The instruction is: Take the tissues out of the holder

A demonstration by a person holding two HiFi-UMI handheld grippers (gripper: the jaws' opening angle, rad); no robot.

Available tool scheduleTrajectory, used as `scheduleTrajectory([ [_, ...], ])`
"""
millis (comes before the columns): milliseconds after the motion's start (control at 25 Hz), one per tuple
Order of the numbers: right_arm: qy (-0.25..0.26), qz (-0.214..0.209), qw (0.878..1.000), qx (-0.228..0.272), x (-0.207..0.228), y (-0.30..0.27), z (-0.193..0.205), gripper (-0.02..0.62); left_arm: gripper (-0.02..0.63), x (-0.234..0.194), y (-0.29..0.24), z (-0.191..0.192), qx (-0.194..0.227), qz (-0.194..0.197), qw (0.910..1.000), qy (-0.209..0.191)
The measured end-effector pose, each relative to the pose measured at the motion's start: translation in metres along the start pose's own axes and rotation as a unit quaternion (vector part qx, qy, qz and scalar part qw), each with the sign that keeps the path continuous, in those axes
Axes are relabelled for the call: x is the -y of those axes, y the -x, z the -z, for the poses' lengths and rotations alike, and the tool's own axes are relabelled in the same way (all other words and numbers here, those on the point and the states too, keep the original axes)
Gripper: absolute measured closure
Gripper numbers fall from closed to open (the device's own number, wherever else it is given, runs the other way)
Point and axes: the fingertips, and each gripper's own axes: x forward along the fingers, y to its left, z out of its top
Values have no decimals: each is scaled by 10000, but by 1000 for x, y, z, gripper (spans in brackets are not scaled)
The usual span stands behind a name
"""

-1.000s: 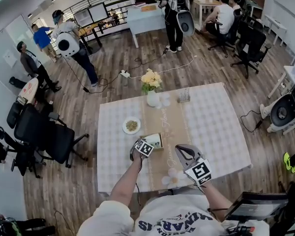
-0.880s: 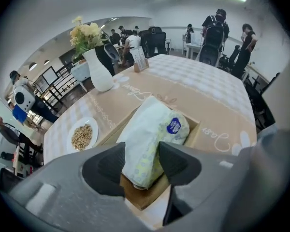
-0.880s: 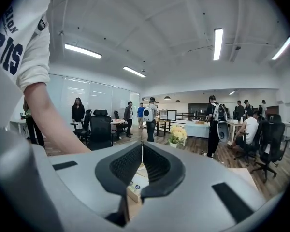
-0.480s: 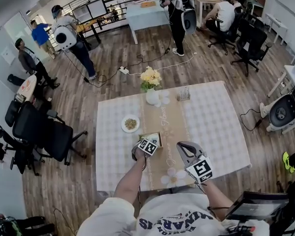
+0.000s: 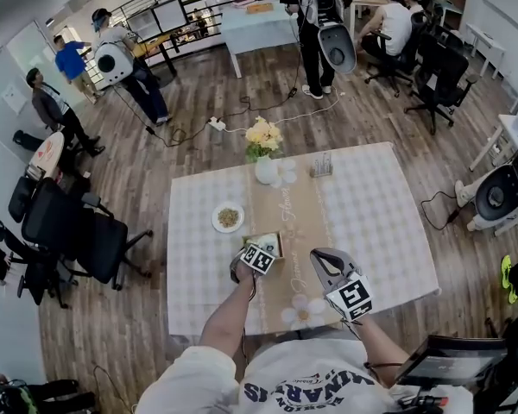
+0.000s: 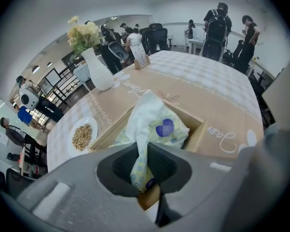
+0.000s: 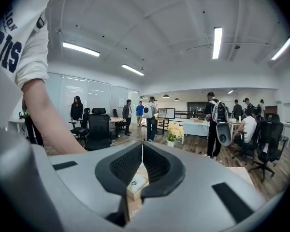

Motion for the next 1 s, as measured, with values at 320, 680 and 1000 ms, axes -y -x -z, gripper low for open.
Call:
scheduleTrajectory([
  [320, -20, 56, 10000, -1, 8, 4, 1, 586, 575, 3, 9, -5, 214, -177, 9995, -166],
  [680, 3, -72, 10000, 49, -3, -4, -4, 586, 586, 0, 36, -13, 473, -387, 9976, -329],
  [1000, 39, -154, 9998, 80, -11, -8, -7, 586, 584, -2, 81, -29, 896, -607, 9927, -525],
])
